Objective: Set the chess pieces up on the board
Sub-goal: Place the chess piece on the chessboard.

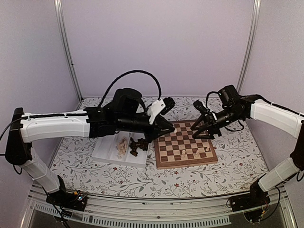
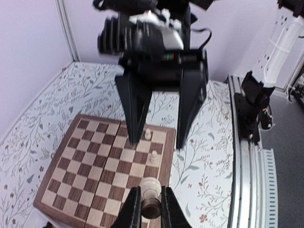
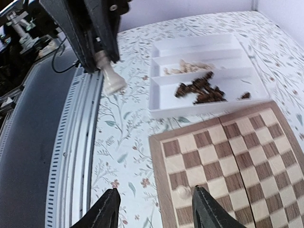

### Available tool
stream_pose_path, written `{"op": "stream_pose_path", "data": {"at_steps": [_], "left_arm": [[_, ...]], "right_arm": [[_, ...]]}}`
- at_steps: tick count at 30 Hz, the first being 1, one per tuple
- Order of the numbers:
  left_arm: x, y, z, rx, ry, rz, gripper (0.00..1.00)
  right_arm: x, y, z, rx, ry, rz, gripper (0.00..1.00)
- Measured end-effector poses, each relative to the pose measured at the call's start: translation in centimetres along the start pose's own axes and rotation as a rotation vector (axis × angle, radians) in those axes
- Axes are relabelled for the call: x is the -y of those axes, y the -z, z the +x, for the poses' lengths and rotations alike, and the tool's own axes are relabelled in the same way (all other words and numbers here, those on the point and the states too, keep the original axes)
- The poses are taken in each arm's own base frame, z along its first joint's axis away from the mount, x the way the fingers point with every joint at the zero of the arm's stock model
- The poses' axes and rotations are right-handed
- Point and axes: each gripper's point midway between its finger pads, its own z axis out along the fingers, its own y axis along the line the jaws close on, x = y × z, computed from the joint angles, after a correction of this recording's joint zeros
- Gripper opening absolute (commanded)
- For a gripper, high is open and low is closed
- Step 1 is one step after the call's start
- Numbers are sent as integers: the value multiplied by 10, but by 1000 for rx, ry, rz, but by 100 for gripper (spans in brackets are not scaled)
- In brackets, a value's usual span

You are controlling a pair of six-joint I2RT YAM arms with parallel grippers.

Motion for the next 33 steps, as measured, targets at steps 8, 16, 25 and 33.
{"op": "stream_pose_path", "data": {"at_steps": [8, 16, 25, 33], "left_arm": [[-4, -27, 114, -380, 60, 7, 8], [-6, -48, 167, -582, 96, 22, 9], [-15, -68, 178, -645, 95, 2, 9], [-17, -63, 191, -719, 103, -16, 11]], "right_arm": [[53, 50, 63, 3, -129, 282, 54], [73, 56, 70, -29, -112, 392, 54], [77, 57, 73, -40, -107, 414, 54], [77, 56, 74, -41, -109, 413, 55]]}}
